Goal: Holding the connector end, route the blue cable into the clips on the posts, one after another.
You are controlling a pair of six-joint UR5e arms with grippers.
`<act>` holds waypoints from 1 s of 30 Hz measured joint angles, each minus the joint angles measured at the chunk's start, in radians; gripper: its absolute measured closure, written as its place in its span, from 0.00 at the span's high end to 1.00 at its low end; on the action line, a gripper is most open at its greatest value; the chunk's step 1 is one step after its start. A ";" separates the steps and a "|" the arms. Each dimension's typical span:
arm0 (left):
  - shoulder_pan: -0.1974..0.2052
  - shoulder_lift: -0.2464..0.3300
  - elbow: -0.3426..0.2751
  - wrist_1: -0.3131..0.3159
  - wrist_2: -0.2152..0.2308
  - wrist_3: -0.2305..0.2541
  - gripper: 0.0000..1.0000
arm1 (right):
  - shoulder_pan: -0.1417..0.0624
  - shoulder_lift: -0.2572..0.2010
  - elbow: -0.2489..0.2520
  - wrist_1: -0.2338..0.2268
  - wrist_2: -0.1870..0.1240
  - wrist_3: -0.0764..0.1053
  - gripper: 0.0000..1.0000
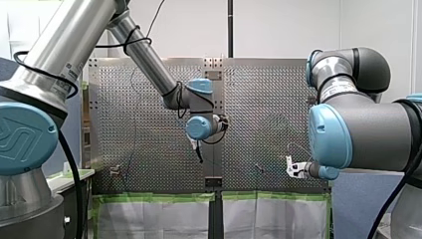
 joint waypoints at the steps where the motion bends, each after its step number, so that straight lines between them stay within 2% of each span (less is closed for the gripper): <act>1: 0.002 0.003 -0.010 0.000 0.003 -0.003 1.00 | 0.000 0.000 0.000 0.000 0.000 0.000 0.00; 8: 0.042 0.064 -0.090 -0.008 0.035 -0.030 1.00 | -0.001 0.000 -0.002 0.002 -0.004 0.001 0.00; 13: 0.091 0.116 -0.143 -0.001 0.077 -0.010 1.00 | -0.002 0.000 -0.002 0.002 -0.005 0.002 0.00; 16: 0.121 0.146 -0.173 0.008 0.079 0.007 1.00 | -0.002 0.000 -0.002 0.003 -0.004 0.002 0.00; 20: 0.156 0.181 -0.220 0.013 0.092 -0.004 1.00 | -0.002 0.000 -0.001 0.006 0.006 0.000 0.00; 25: 0.159 0.190 -0.272 0.011 0.111 -0.014 1.00 | -0.004 -0.002 -0.001 0.024 0.032 -0.009 0.00; 30: 0.150 0.190 -0.325 0.005 0.111 -0.016 1.00 | -0.009 -0.025 0.012 0.038 0.040 -0.014 0.00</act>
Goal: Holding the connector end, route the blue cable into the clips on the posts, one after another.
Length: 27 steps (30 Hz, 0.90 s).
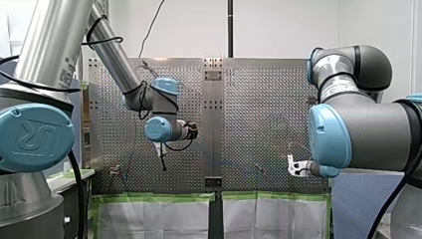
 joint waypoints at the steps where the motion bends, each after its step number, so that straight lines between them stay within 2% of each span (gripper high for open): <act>1: -0.001 0.000 -0.010 0.000 0.000 0.000 1.00 | -0.001 -0.006 0.004 0.000 0.000 0.000 0.00; 10: -0.006 0.000 -0.103 0.004 -0.002 0.000 1.00 | -0.014 -0.076 0.068 0.004 0.010 0.006 0.00; 14: 0.000 0.000 -0.141 0.011 -0.010 0.002 1.00 | -0.016 -0.121 0.098 0.011 0.016 0.028 0.00; 21: 0.013 0.000 -0.160 0.027 -0.013 0.009 1.00 | -0.018 -0.201 0.107 0.034 0.021 0.067 0.00; 27: 0.020 0.001 -0.160 0.025 -0.022 0.031 1.00 | -0.012 -0.268 0.107 0.039 0.028 0.081 0.00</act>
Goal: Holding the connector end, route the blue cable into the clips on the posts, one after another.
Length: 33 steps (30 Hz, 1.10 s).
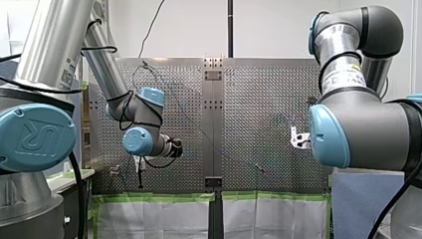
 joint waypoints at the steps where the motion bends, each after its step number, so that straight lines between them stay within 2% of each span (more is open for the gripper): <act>1: 0.001 0.000 0.000 0.001 -0.001 0.002 1.00 | 0.002 -0.010 0.000 0.000 0.000 0.000 0.00; 6: 0.003 0.000 0.000 0.003 -0.002 0.019 1.00 | 0.020 -0.069 0.000 0.001 -0.004 -0.002 0.00; 10: 0.003 0.000 0.000 0.003 -0.001 0.027 1.00 | 0.031 -0.093 0.001 0.001 -0.004 -0.003 0.00; 33: 0.003 0.000 0.000 0.003 0.000 0.029 1.00 | 0.034 -0.099 0.001 0.001 -0.005 -0.003 0.00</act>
